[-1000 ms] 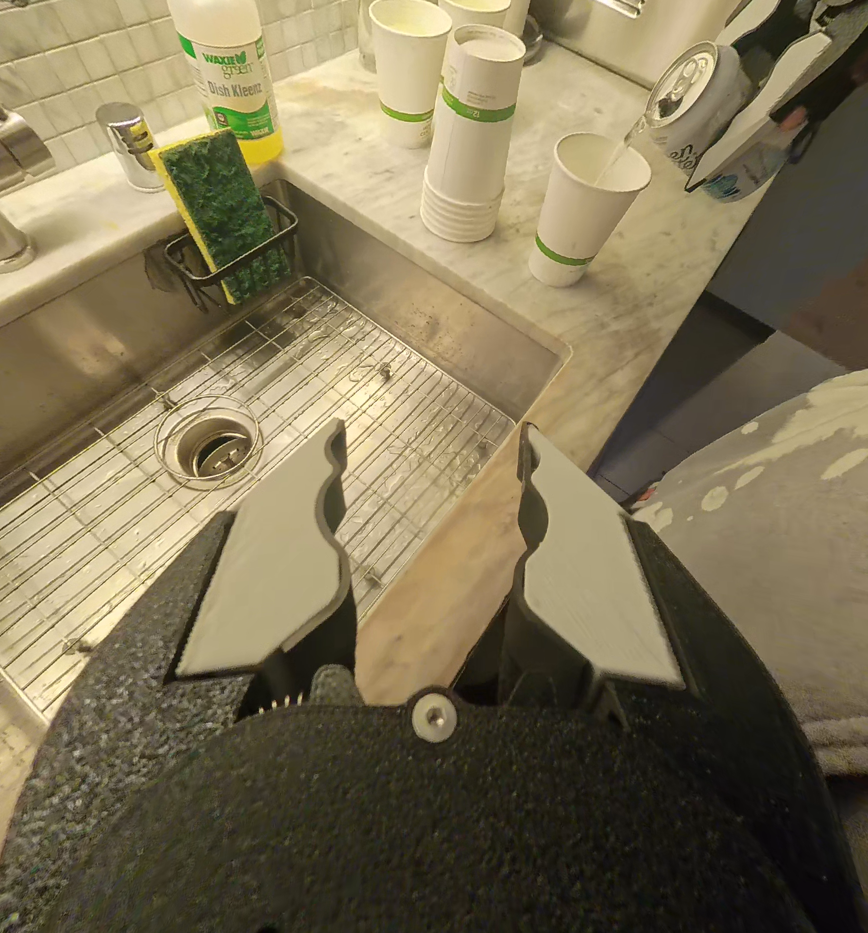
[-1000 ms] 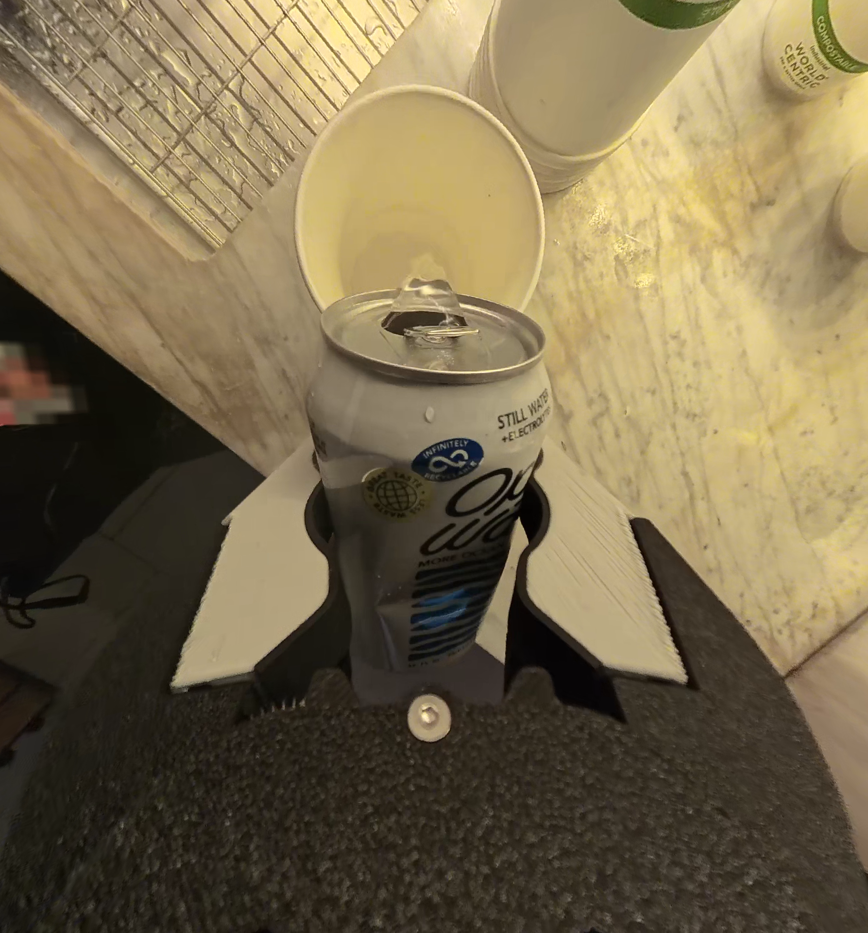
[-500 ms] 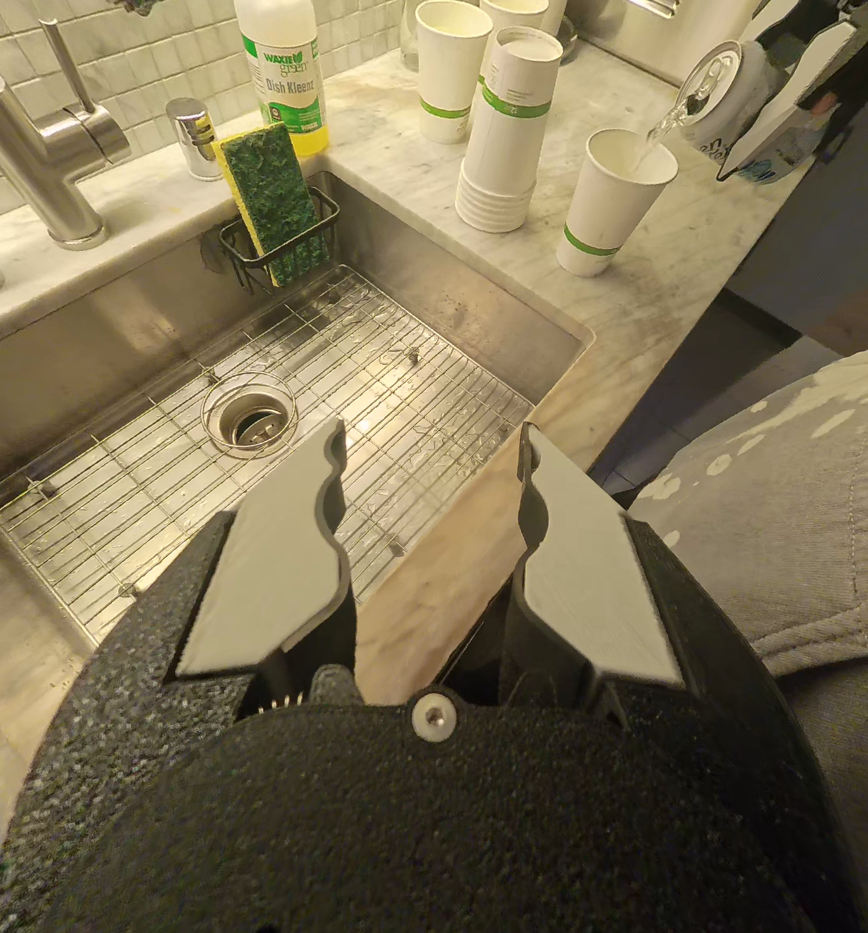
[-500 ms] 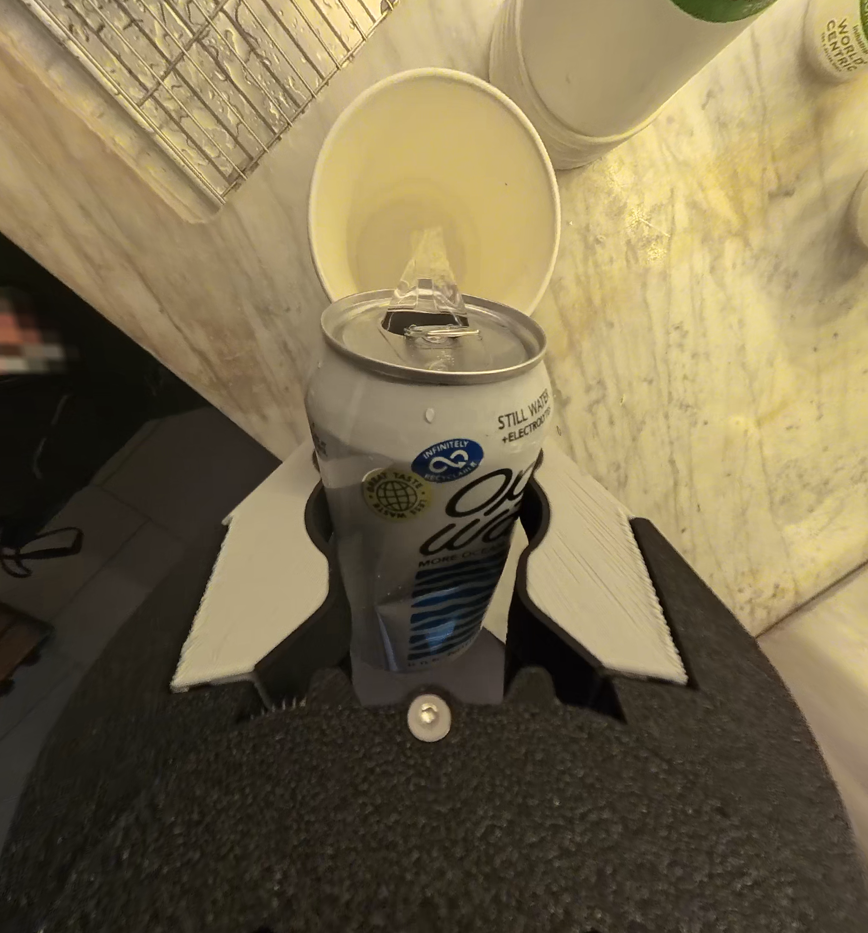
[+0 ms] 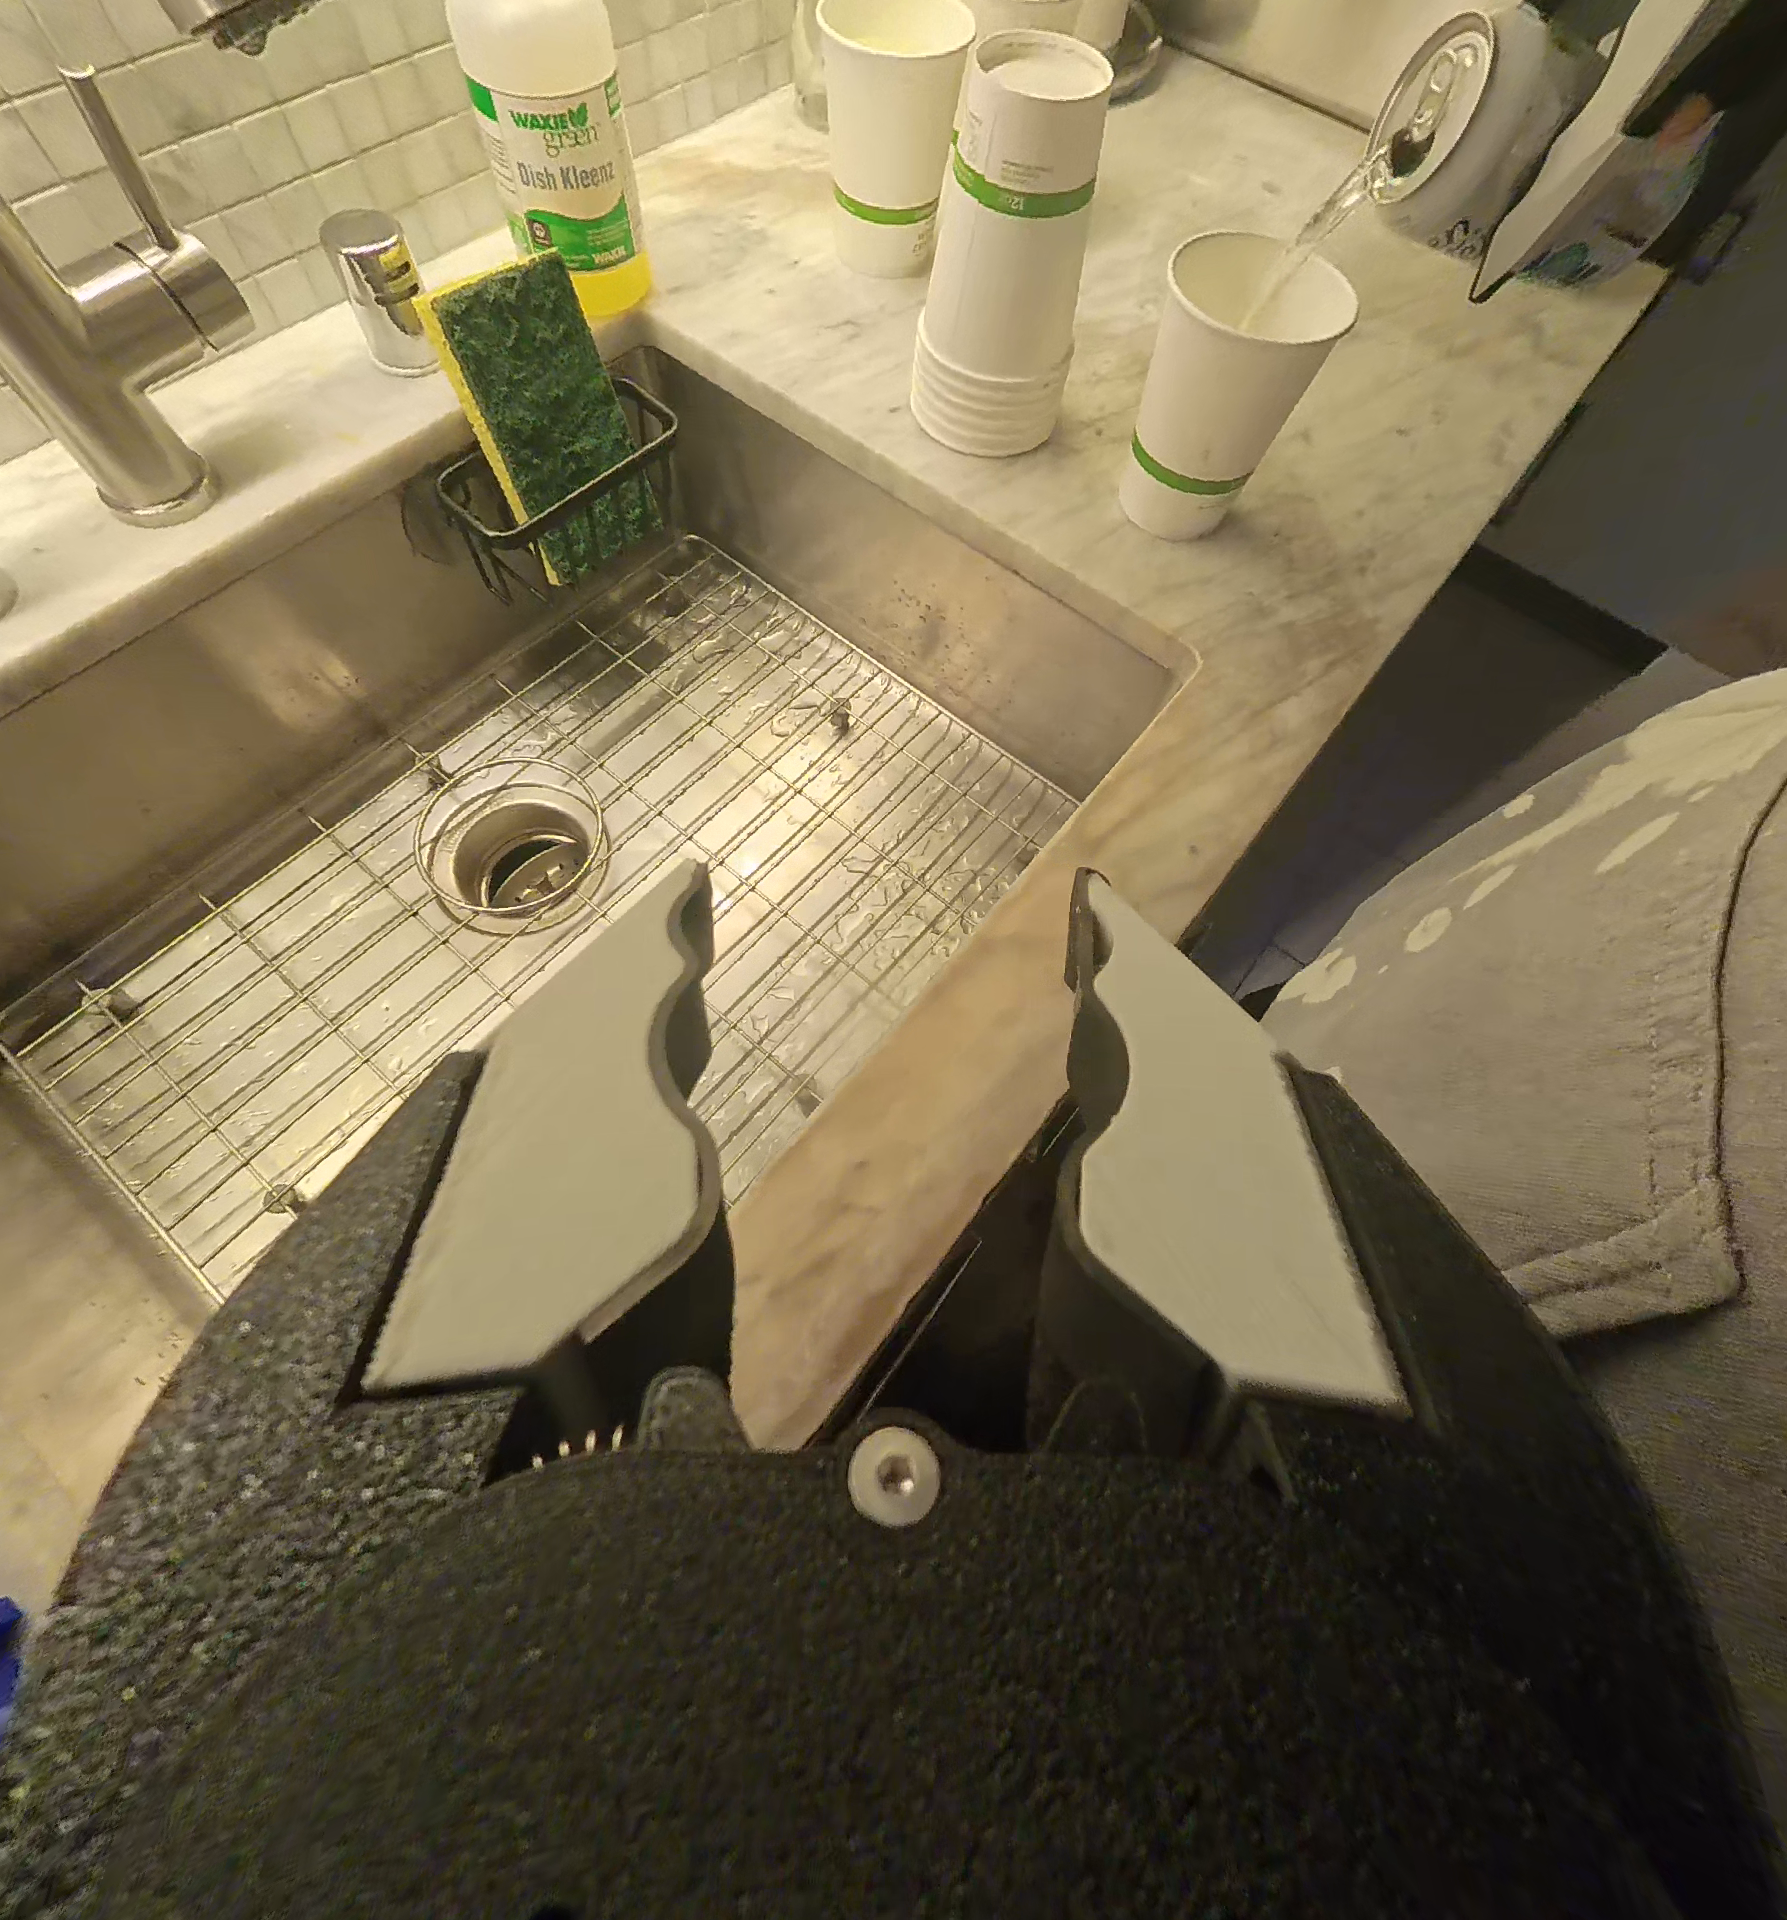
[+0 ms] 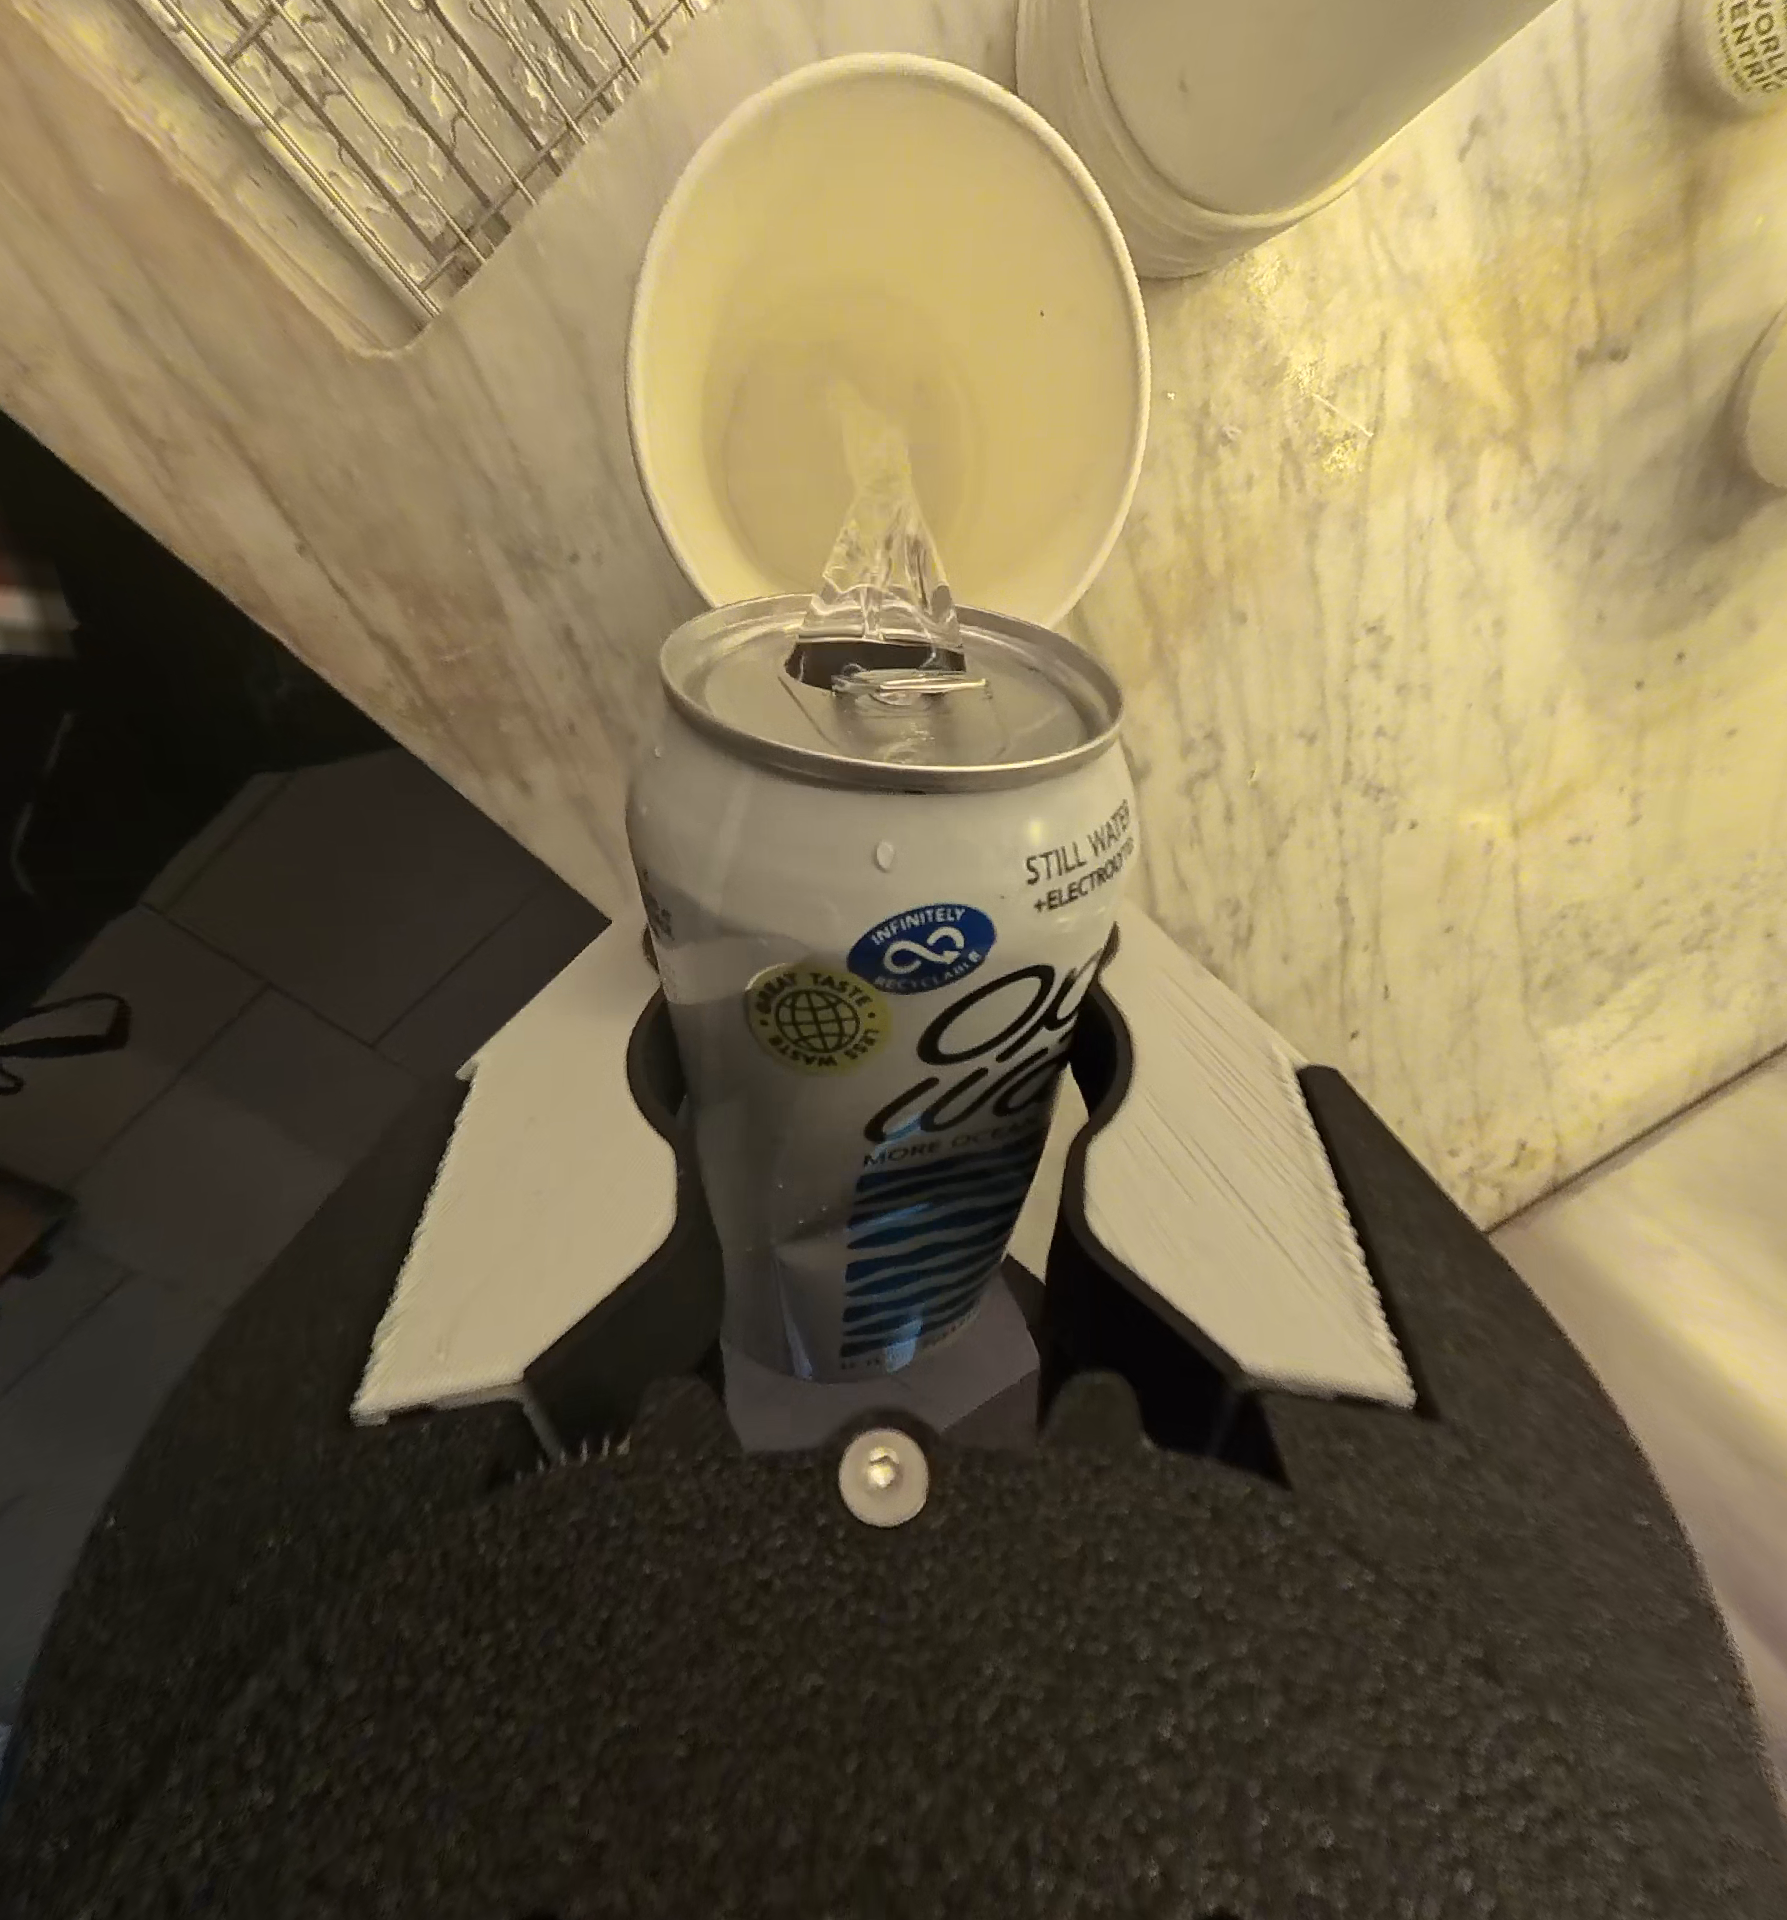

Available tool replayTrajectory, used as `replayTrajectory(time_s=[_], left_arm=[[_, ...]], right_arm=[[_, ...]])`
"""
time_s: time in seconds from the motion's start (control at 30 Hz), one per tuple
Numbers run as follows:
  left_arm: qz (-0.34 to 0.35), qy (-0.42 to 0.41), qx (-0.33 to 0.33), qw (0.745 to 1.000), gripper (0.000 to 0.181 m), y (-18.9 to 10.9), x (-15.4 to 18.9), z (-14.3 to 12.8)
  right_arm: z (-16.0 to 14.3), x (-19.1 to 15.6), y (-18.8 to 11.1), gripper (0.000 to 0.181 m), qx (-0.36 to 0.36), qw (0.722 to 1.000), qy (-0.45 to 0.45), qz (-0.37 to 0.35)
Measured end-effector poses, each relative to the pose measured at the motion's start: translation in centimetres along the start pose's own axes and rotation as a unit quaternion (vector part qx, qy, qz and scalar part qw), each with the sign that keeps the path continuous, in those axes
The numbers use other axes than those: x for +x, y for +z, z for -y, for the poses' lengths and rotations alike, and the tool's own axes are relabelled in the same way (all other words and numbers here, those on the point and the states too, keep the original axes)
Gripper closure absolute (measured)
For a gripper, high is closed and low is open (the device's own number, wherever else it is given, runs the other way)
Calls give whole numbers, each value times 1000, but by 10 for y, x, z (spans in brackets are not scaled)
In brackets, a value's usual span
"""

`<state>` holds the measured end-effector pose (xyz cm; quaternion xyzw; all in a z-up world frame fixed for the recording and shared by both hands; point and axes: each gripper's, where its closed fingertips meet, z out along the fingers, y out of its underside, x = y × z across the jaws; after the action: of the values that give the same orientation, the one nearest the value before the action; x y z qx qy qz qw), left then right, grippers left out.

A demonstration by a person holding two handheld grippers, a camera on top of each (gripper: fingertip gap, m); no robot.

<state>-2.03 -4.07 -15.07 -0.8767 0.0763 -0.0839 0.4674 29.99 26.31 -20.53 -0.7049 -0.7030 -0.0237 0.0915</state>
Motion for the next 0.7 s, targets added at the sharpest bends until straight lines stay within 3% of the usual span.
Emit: replayTrajectory(time_s=[0.7], left_arm=[[5, -3, -3, 1000, 113, -11, 4, -12]], right_arm=[[-2, 2, -8, 109, -22, 1000, -15, -6]])
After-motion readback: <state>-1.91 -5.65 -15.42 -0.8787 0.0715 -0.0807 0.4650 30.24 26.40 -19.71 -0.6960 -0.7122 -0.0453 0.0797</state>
